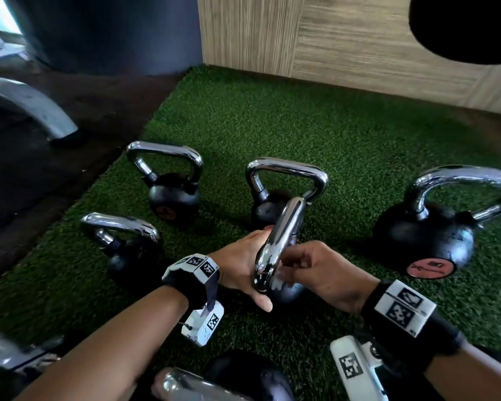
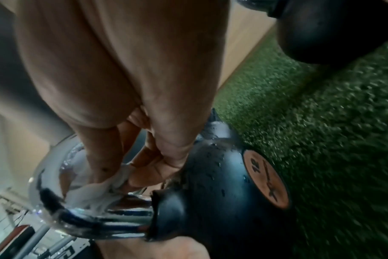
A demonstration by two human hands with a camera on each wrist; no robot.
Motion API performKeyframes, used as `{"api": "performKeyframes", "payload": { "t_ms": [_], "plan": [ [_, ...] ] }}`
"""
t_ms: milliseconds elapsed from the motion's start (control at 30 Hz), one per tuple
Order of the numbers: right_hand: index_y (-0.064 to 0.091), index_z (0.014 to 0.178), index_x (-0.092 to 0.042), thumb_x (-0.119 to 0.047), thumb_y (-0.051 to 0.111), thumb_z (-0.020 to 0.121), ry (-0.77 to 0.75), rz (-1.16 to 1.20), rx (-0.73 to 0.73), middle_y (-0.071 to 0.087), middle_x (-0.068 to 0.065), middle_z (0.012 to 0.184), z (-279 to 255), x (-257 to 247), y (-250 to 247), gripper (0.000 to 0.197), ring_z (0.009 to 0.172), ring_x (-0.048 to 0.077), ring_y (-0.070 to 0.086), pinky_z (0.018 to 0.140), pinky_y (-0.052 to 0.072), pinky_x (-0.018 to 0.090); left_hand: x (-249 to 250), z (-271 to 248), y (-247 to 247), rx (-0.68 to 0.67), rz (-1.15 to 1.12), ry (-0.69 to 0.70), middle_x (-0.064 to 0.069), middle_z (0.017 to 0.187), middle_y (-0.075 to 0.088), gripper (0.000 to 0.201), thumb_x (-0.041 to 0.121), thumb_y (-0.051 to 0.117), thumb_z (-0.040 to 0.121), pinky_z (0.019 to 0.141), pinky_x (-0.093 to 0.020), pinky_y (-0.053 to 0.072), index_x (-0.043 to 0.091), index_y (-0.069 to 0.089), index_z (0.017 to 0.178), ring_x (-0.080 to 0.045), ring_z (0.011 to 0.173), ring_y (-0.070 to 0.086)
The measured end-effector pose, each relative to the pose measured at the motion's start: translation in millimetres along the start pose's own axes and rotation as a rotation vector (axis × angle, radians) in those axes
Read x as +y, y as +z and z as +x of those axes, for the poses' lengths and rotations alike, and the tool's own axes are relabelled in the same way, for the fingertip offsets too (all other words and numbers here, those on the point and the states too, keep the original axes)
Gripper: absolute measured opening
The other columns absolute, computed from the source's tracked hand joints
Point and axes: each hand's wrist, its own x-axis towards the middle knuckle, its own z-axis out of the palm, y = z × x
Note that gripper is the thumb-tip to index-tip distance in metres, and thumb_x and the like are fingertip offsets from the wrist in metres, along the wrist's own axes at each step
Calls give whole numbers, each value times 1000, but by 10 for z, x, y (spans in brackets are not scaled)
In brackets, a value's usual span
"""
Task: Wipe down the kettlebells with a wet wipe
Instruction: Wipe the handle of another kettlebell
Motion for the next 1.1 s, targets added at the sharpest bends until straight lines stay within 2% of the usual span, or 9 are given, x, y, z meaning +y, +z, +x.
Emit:
{"api": "performKeyframes", "payload": {
  "t_ms": [167, 267, 367, 533, 700, 800, 900, 1000, 1100],
  "plan": [
    [68, 103, 7, -2, 69, 82, 52, 588, 103, 70, 17, 90, 14, 40, 85, 22, 75, 21, 68, 73, 60, 28, 62, 25, -18, -51, 68, 16, 19, 150, 29, 125, 48, 99, 47, 122, -25, 24, 35, 34, 153, -5, 143, 24],
    [64, 105, 5, 2, 61, 80, 67, 785, 225, 71, 15, 85, 30, 106, 128, 26, 67, 17, 69, 67, 61, 24, 68, 26, -22, -34, 46, 45, 26, 149, 27, 117, 49, 98, 48, 123, -23, 19, 51, 34, 147, 4, 140, 22],
    [62, 118, 8, 5, 59, 82, 63, 831, 185, 72, 19, 96, 22, 123, 160, 36, 77, 22, 74, 72, 63, 29, 38, 31, -3, -45, 99, 38, 16, 149, 32, 117, 54, 96, 48, 124, -34, 23, 46, 37, 148, -4, 139, 25],
    [60, 113, 6, 9, 59, 78, -24, 848, 311, 69, 21, 102, 168, 91, 151, 35, 81, 24, 73, 79, 62, 30, 37, 54, -1, 20, 78, 109, 36, 148, 25, 129, 53, 96, 44, 122, -18, 14, 53, 24, 150, 15, 140, 16],
    [56, 90, -4, 7, 82, 63, -123, 702, 350, 68, 30, 106, 193, 107, 188, 38, 84, 35, 72, 75, 64, 42, 67, 31, 1, 52, 46, 122, 51, 147, 11, 132, 58, 92, 45, 115, -5, 8, 56, 13, 151, 22, 140, 9],
    [55, 83, -9, -1, 90, 47, -198, 509, 520, 74, 20, 87, 264, 53, 161, 51, 73, 28, 73, 63, 61, 36, 19, 1, 12, 65, 3, 60, 52, 141, 16, 130, 52, 98, 43, 122, -21, 22, 55, 22, 149, 11, 142, 22],
    [56, 77, -16, -3, 91, 51, -201, 264, 748, 72, 6, 69, 328, 3, 64, 45, 58, 16, 67, 55, 54, 30, 12, -15, 4, 66, -23, 12, 56, 134, 17, 131, 44, 102, 41, 120, -31, 30, 46, 25, 147, 2, 137, 31],
    [58, 72, -23, -22, 93, 54, -173, -5, 854, 70, 0, 68, 292, 49, 58, 39, 59, 10, 61, 56, 52, 32, -5, -35, 17, 64, -75, -30, 54, 130, 24, 126, 38, 103, 41, 116, -28, 34, 48, 28, 141, 2, 136, 34],
    [58, 72, -26, -36, 90, 53, -146, -217, 919, 68, -10, 67, 274, 59, 56, 39, 58, 5, 57, 56, 50, 31, -21, -50, 42, 55, -79, -55, 55, 126, 24, 130, 39, 103, 41, 114, -13, 32, 40, 27, 146, 17, 132, 30]
  ]
}}
